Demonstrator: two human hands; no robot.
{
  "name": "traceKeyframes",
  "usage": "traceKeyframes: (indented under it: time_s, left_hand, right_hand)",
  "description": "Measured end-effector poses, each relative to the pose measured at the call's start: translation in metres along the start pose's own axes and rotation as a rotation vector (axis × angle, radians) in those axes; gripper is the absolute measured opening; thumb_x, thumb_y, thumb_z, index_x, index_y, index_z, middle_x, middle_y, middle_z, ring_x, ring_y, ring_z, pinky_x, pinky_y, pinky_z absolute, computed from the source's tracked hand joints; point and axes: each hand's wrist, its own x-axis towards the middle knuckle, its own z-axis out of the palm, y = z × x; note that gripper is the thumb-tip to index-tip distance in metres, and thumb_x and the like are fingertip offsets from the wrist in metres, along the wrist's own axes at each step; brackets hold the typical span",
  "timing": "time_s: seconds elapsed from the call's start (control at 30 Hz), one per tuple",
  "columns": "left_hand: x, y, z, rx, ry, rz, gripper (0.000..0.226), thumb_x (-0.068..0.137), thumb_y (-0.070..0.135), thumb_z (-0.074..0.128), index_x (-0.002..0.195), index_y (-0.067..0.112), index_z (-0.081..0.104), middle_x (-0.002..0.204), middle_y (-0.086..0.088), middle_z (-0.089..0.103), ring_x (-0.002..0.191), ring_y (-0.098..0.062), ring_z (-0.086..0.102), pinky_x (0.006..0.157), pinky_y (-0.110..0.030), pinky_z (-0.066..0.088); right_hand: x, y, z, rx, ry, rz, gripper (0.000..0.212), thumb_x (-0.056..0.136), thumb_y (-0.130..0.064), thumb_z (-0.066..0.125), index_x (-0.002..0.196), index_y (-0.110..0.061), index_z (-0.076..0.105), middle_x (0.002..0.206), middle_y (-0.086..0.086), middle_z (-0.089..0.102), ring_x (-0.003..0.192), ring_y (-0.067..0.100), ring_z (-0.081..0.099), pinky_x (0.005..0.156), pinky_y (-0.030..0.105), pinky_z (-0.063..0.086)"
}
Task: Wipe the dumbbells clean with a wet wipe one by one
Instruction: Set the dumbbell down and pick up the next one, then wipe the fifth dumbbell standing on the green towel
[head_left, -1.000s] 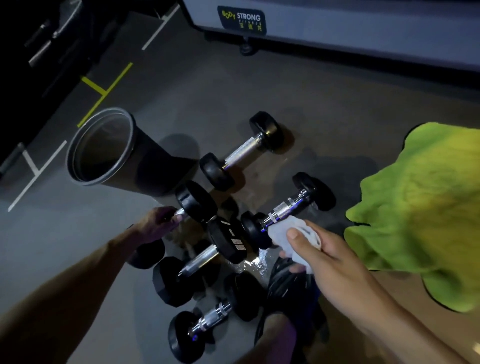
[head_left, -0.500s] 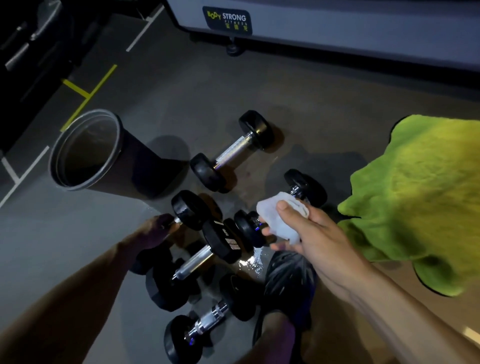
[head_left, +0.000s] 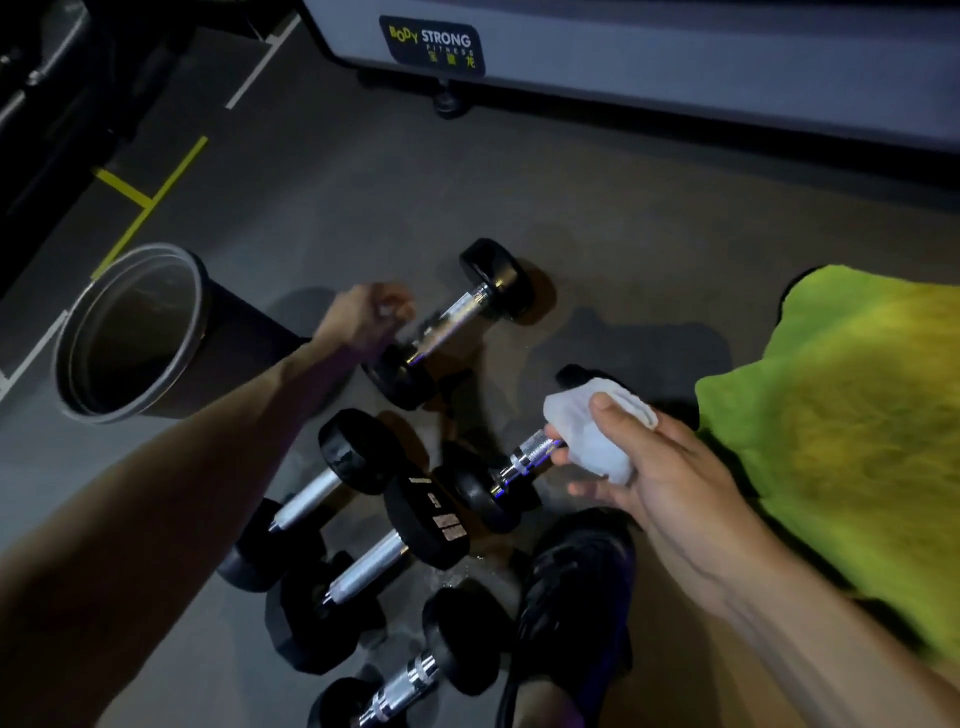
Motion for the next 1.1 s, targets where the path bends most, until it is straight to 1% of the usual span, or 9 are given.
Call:
traceKeyframes:
  time_s: [0.1, 0.23, 0.4, 0.57, 0.7, 0.8, 0.87, 1.0, 1.1]
  left_hand:
    - [0.019, 0.057, 0.009, 0.009, -0.081, -0.066, 0.03, 0.095, 0.039, 0.061, 0.113, 0.019, 0.075, 0.118, -0.006, 0.073, 0.112, -0.025, 0.065, 0.085, -0.027, 0.044]
    - [0.043, 0.074, 0.037, 0.066, -0.207, -0.137, 0.036, 0.097, 0.043, 0.056, 0.117, 0.016, 0.071, 0.126, -0.01, 0.068, 0.119, -0.033, 0.062, 0.089, -0.029, 0.045]
    - [0.053, 0.076, 0.06, -0.061, -0.16, -0.168, 0.039, 0.102, 0.034, 0.057, 0.134, 0.011, 0.059, 0.133, -0.018, 0.064, 0.122, -0.038, 0.06, 0.093, -0.038, 0.047]
    - [0.048, 0.068, 0.069, -0.15, -0.146, -0.173, 0.049, 0.096, 0.048, 0.057, 0.136, 0.019, 0.054, 0.133, -0.015, 0.065, 0.121, -0.038, 0.062, 0.102, -0.049, 0.05]
    - [0.039, 0.066, 0.069, -0.235, -0.119, -0.161, 0.055, 0.083, 0.055, 0.055, 0.128, 0.026, 0.06, 0.12, -0.007, 0.071, 0.108, -0.029, 0.067, 0.095, -0.048, 0.055]
    - [0.02, 0.079, 0.056, -0.397, -0.072, -0.07, 0.01, 0.099, 0.023, 0.064, 0.107, 0.018, 0.067, 0.088, 0.003, 0.067, 0.082, -0.012, 0.061, 0.071, -0.028, 0.051]
    - [0.005, 0.09, 0.04, -0.507, -0.04, -0.005, 0.016, 0.096, 0.011, 0.061, 0.081, 0.014, 0.063, 0.07, 0.002, 0.061, 0.065, -0.004, 0.057, 0.061, -0.023, 0.045]
    - [-0.038, 0.126, -0.01, -0.719, 0.055, 0.088, 0.018, 0.081, 0.022, 0.058, 0.075, 0.009, 0.07, 0.08, -0.023, 0.072, 0.079, -0.031, 0.07, 0.078, -0.043, 0.055]
    - [-0.079, 0.167, -0.048, -0.839, 0.131, 0.263, 0.015, 0.087, 0.016, 0.062, 0.081, 0.008, 0.074, 0.083, -0.026, 0.073, 0.084, -0.03, 0.072, 0.086, -0.053, 0.057]
  right_hand:
    - [0.007, -0.003, 0.0, 0.039, 0.051, 0.011, 0.021, 0.101, -0.026, 0.058, 0.108, -0.012, 0.072, 0.095, 0.008, 0.079, 0.084, 0.021, 0.071, 0.077, 0.041, 0.054]
    - [0.015, -0.007, 0.0, 0.036, 0.075, 0.017, 0.018, 0.101, -0.024, 0.057, 0.104, -0.015, 0.072, 0.093, 0.005, 0.079, 0.084, 0.021, 0.072, 0.075, 0.039, 0.056]
    - [0.02, -0.009, 0.005, -0.004, 0.056, 0.033, 0.018, 0.102, -0.023, 0.056, 0.103, -0.016, 0.072, 0.093, 0.005, 0.079, 0.083, 0.02, 0.073, 0.07, 0.034, 0.056]
    - [0.014, -0.023, 0.008, 0.012, 0.016, 0.015, 0.018, 0.101, -0.021, 0.056, 0.104, -0.014, 0.073, 0.094, 0.008, 0.079, 0.076, 0.015, 0.071, 0.067, 0.032, 0.054]
    - [0.0, -0.038, 0.001, 0.041, -0.019, -0.059, 0.017, 0.094, -0.027, 0.068, 0.101, -0.013, 0.074, 0.096, 0.01, 0.079, 0.078, 0.018, 0.073, 0.066, 0.034, 0.055]
    - [-0.008, -0.05, -0.012, 0.096, 0.027, -0.085, 0.027, 0.077, -0.032, 0.069, 0.095, -0.012, 0.076, 0.092, 0.013, 0.079, 0.077, 0.023, 0.075, 0.059, 0.034, 0.056]
    - [-0.015, -0.06, -0.022, 0.127, 0.021, -0.108, 0.019, 0.071, -0.024, 0.076, 0.086, -0.014, 0.079, 0.091, 0.016, 0.078, 0.072, 0.024, 0.074, 0.053, 0.032, 0.058]
    - [-0.039, -0.077, -0.038, 0.212, 0.046, -0.183, 0.035, 0.07, -0.027, 0.069, 0.097, -0.005, 0.075, 0.091, 0.022, 0.076, 0.071, 0.03, 0.07, 0.053, 0.033, 0.059]
    - [-0.062, -0.082, -0.049, 0.216, 0.056, -0.267, 0.033, 0.068, -0.015, 0.076, 0.097, 0.001, 0.076, 0.095, 0.025, 0.076, 0.072, 0.031, 0.072, 0.054, 0.035, 0.061]
